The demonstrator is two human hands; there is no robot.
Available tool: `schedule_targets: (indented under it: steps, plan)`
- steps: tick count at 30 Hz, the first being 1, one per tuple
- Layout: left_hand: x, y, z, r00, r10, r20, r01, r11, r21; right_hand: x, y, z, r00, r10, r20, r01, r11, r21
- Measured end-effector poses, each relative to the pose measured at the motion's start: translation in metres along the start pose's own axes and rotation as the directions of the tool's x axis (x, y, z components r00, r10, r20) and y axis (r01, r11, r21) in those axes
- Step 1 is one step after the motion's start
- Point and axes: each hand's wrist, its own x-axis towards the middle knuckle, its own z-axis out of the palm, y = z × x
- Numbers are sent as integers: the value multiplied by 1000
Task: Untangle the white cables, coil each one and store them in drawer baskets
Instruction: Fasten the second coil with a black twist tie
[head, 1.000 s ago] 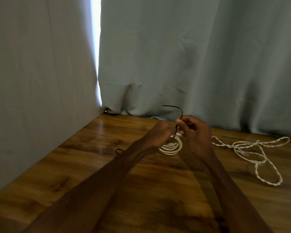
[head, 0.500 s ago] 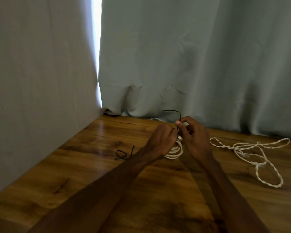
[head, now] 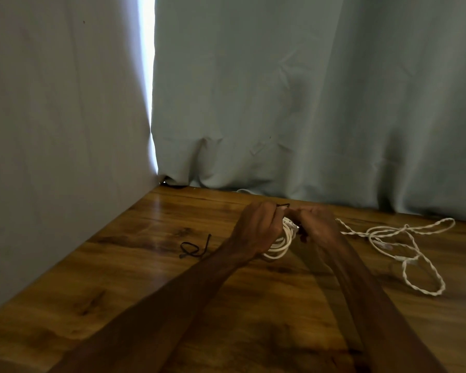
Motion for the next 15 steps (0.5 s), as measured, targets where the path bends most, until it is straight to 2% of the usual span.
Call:
schedule_targets:
  steps: [3, 5, 15]
  plan:
    - [1, -2, 0, 998, 57, -28, -54, 995, 84, 2, -3, -2, 982, 187, 29, -187, 982, 8]
    - [5, -3, -2, 996, 71, -53, -65, 993, 102, 5, -2, -2, 963, 257, 80, -261, 964, 45]
    - [19, 4, -15, 994, 110, -24, -109, 993, 40, 7, 2, -7, 891, 342, 300, -396, 907, 142]
